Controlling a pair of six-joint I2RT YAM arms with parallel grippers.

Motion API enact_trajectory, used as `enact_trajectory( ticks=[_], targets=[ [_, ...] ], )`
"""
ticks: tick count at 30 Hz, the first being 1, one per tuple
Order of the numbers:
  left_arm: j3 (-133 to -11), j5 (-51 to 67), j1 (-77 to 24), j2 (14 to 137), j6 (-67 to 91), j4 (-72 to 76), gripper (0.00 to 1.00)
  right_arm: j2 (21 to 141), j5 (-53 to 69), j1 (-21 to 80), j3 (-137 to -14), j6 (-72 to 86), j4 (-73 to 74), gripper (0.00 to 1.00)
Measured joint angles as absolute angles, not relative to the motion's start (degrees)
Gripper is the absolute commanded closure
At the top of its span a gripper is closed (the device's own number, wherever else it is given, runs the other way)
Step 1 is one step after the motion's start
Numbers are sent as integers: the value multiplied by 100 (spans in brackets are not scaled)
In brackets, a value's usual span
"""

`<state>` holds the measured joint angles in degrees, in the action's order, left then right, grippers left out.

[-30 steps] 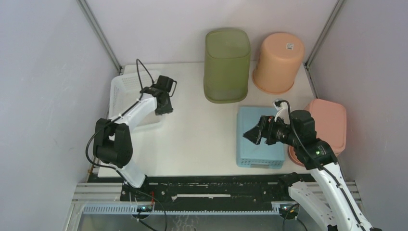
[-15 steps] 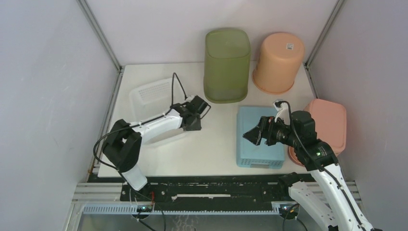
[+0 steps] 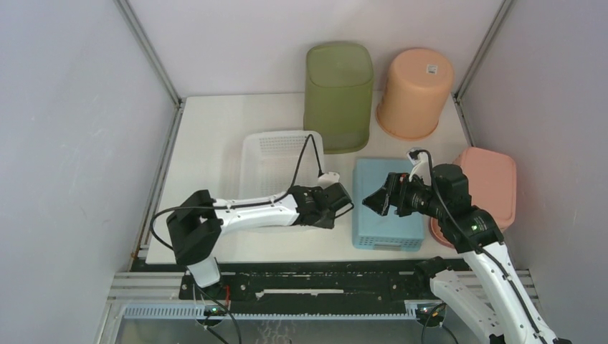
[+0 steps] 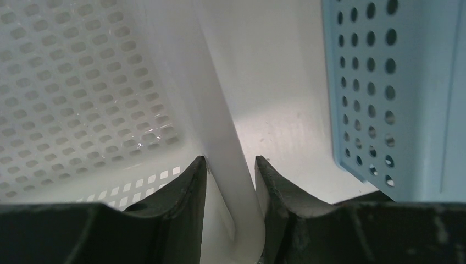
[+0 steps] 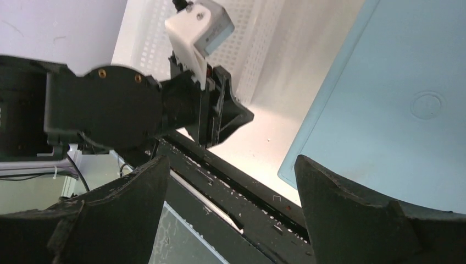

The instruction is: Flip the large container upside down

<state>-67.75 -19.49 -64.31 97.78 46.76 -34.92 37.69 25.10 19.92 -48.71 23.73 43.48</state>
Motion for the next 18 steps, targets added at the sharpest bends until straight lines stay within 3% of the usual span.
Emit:
enact_trajectory(
  ticks=[3,5,8,9,10,18],
  targets=[
    [-6858,-1903,-6624,9817,4807,-3527,60,3789,2445,1992,-4987,2370,4438,9],
    [-6893,-1846,-6726,9817,4880,-3566,54,3789,2423,1992,-5061,2368,4464,8],
    [-7061,-1706,-6925,9828,5103,-3594,27,3793,2351,1992,-5229,2353,4560,8],
    [-7120,-1649,-6987,9828,5120,-3573,10,3795,2322,1992,-5275,2351,4584,8],
    [-7216,-1590,-7067,9826,5210,-3533,1,3793,2290,1992,-5343,2351,4622,8],
    [-7483,-1330,-7288,9445,5146,-3470,0,3870,1951,1981,-5529,2355,4764,8]
  ],
)
